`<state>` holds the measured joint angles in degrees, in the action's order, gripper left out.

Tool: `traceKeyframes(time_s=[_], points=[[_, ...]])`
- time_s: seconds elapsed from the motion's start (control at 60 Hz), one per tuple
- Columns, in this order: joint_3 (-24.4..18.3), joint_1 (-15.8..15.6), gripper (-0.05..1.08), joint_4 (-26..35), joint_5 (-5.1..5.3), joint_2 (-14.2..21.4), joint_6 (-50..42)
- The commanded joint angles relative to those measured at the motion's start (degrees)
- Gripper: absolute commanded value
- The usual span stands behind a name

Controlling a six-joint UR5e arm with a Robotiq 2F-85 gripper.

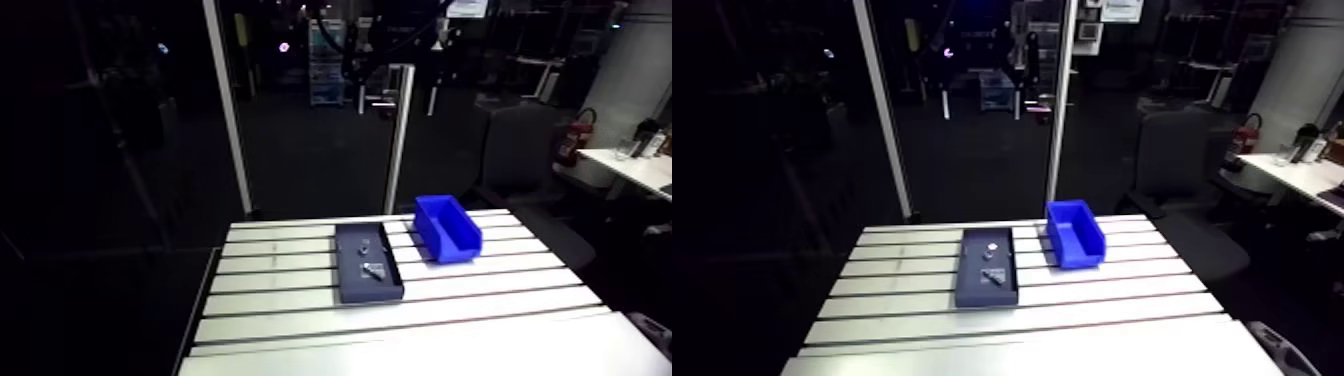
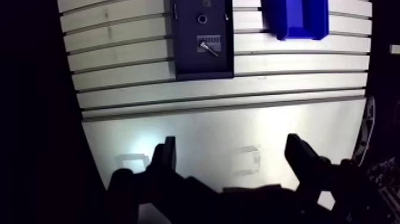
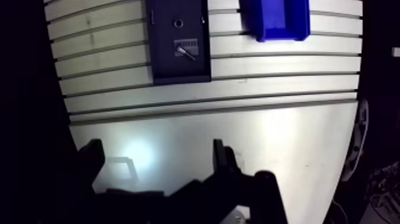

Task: Pick up the M10 bolt from the tray and put it into the blue bin.

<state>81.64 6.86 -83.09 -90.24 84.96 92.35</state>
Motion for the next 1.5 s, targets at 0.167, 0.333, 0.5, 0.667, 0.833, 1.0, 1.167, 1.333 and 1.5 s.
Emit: traceKeyframes(time_s=[0.167, 0.333, 0.5, 0.667, 0.833, 1.0, 1.167, 1.333, 1.5], points=[[0.0, -0.2, 0.01, 0.0, 0.02, -0.3, -0.1], [0.1, -0.3, 0.01, 0.0, 0.02, -0.8, -0.2], [0.3, -0.3, 0.01, -1.5, 0.11, -1.3, 0.0], [0.3, -0.5, 0.01, -2.0, -0.06, -1.5, 0.0], [0.6, -1.1, 0.01, -3.3, -0.06, -2.8, 0.9], [2.0, -3.0, 0.01, -8.0, -0.41, -3.8, 9.0], [2.4, -3.2, 0.01, -9.8, -0.33, -5.1, 15.6], [3.8, -3.0, 0.01, -12.4, -0.5, -7.1, 23.7], [5.3, -2.8, 0.01, -15.8, -1.67, -8.3, 31.7]])
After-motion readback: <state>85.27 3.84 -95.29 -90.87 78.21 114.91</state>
